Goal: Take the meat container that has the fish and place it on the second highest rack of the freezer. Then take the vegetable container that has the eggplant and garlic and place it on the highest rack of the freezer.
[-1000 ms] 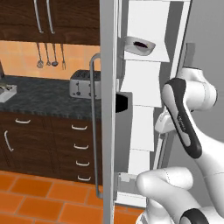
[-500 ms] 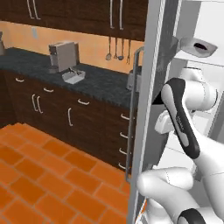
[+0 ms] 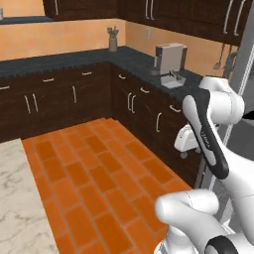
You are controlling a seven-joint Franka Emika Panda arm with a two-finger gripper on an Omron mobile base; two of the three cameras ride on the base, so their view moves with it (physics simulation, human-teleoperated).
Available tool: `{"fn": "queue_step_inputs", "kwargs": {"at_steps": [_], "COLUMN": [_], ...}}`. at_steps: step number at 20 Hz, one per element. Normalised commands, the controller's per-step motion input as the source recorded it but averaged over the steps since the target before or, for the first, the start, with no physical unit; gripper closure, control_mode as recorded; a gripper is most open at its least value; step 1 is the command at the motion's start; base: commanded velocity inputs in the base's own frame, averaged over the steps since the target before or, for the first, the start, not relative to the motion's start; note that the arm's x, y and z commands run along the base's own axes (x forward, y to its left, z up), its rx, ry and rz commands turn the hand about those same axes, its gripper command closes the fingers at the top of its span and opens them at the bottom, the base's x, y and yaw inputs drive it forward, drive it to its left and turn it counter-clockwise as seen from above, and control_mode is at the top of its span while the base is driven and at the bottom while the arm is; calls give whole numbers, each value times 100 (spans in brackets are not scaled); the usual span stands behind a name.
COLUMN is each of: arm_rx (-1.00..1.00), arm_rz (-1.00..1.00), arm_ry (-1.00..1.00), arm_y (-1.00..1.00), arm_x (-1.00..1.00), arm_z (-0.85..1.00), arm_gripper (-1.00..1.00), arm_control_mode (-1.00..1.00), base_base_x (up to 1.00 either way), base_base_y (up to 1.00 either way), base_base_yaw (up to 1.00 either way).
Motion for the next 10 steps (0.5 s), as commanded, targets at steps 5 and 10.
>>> {"fn": "queue_step_inputs", "kwargs": {"at_steps": [5, 10], "arm_rx": [0, 0], "arm_rz": [0, 0], "arm_ry": [0, 0], "arm_y": [0, 0], "arm_x": [0, 0], "arm_z": [0, 0], "arm_gripper": [-100, -100], "arm_control_mode": [100, 100], "base_base_x": [13, 51], "base_base_y": [95, 38], "base_base_yaw": [24, 10]}}
